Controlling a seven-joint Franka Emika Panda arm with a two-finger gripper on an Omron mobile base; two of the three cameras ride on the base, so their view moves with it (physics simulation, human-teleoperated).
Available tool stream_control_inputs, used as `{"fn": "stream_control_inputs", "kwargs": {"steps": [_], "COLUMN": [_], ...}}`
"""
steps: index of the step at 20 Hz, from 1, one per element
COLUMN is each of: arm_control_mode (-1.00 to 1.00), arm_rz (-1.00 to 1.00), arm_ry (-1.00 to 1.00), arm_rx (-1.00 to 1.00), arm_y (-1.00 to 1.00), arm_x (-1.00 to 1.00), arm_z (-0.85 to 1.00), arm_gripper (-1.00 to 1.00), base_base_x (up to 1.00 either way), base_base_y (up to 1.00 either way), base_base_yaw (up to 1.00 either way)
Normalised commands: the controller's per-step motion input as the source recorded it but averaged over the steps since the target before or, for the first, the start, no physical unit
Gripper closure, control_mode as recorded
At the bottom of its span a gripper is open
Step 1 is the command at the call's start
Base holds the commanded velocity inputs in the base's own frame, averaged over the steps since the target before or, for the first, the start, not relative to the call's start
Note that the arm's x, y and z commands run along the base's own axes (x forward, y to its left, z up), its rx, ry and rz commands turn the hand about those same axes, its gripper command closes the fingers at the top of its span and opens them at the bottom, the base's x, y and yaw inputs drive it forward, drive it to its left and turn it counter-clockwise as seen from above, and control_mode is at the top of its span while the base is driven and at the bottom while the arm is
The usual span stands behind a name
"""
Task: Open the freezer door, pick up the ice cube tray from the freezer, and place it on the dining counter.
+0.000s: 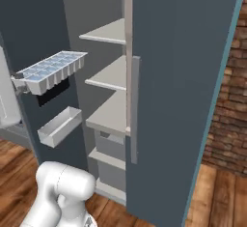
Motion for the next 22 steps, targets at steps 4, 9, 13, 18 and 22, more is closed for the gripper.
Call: {"fn": "stream_control_inputs", "kwargs": {"steps": [4,9,13,18,22], "arm_control_mode": [1.0,1.0,1.0,1.0,1.0], "arm_rz": [0.0,0.0,0.0,0.0,0.0], "arm_ry": [0.0,0.0,0.0,0.0,0.0], "arm_rx": [0.0,0.0,0.0,0.0,0.0], "arm_y": [0.0,0.0,0.0,0.0,0.0], "arm_x": [0.0,0.0,0.0,0.0,0.0], "arm_z": [0.0,0.0,0.0,0.0,0.0], "arm_gripper": [1.0,1.0,1.0,1.0,1.0], "base_base_x": [-0.58,-0.52,-0.74,-0.73,-0.53], "base_base_y": [-0.22,-0.05,0.0,0.02,0.16], "base_base_yaw": [0.23,0.34,0.42,0.55,0.7]}}
